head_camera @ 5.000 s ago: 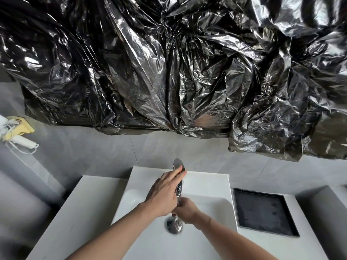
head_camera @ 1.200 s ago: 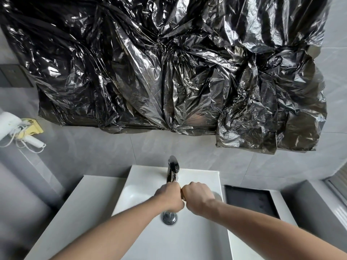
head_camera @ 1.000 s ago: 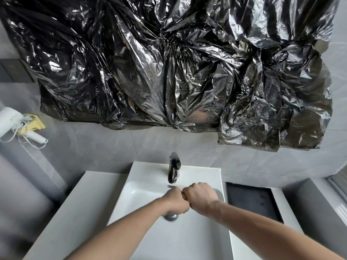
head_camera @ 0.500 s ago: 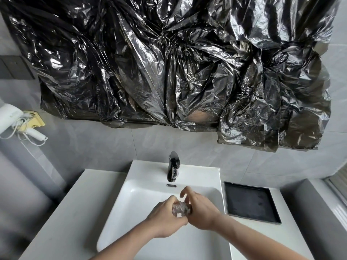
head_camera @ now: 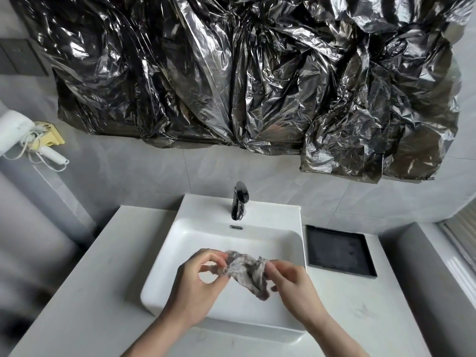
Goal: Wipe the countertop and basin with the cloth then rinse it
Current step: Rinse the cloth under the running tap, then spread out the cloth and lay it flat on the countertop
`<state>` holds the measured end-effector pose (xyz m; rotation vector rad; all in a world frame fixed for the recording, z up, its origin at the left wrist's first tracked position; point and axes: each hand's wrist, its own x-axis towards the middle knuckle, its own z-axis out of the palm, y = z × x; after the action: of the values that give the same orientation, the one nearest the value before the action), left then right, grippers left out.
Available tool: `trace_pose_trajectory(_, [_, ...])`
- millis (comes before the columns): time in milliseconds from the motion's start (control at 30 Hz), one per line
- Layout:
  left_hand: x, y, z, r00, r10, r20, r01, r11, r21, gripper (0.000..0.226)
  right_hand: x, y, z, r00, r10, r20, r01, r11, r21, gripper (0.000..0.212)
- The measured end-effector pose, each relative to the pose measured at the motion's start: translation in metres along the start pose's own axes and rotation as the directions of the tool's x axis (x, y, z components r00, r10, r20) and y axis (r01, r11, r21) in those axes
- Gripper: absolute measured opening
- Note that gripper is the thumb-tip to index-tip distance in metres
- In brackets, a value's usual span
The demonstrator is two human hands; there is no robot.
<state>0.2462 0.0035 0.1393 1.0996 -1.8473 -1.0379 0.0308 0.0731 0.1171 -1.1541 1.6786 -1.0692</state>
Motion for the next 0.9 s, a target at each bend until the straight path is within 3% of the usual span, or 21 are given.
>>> trace_pose_trajectory(100, [-0.004, -0.006, -0.011, 0.999, -0.054, 0.005, 0.054, 0.998, -0.023, 0.023, -0.011, 0.003, -0.003, 0.990, 0.046, -0.134, -0.032, 0.994, 0.108, 0.032])
trace_pose_trajectory(267, [-0.016, -0.027, -0.025, 0.959, -0.235, 0.159, 0.235, 0.972, 0.021, 0.027, -0.026, -0.004, -0.006, 0.960, 0.068, -0.271, 0.024, 0.946, 0.323, 0.028])
trace_pose_trajectory(433, [-0.038, -0.045, -0.034, 0.869, -0.417, 0.266, 0.310, 0.879, 0.364, 0.019, -0.042, -0.012, 0.001, 0.962, 0.064, -0.265, 0.072, 0.878, 0.474, 0.023])
trace_pose_trajectory(500, [-0.048, -0.046, -0.036, 0.880, -0.373, 0.295, 0.223, 0.871, 0.438, 0.028, -0.049, -0.015, 0.008, 0.972, 0.085, -0.220, 0.040, 0.861, 0.508, 0.019])
trace_pose_trajectory(600, [-0.059, -0.024, -0.030, 0.919, -0.214, 0.331, 0.109, 0.945, 0.308, 0.035, -0.061, -0.023, 0.020, 0.978, 0.104, -0.181, 0.004, 0.858, 0.513, 0.012])
trace_pose_trajectory(700, [-0.068, 0.006, -0.013, 0.892, -0.146, 0.427, 0.086, 0.984, 0.157, 0.031, -0.075, -0.027, 0.033, 0.974, 0.123, -0.191, -0.012, 0.869, 0.495, 0.008])
trace_pose_trajectory(800, [-0.079, 0.015, 0.007, 0.852, -0.126, 0.507, 0.071, 0.990, 0.125, 0.039, -0.091, -0.029, 0.043, 0.972, 0.134, -0.194, -0.027, 0.881, 0.473, 0.014])
trace_pose_trajectory(900, [-0.087, 0.008, 0.019, 0.862, -0.113, 0.493, 0.089, 0.993, 0.074, 0.023, -0.108, -0.030, 0.047, 0.963, 0.147, -0.226, -0.032, 0.894, 0.446, 0.025])
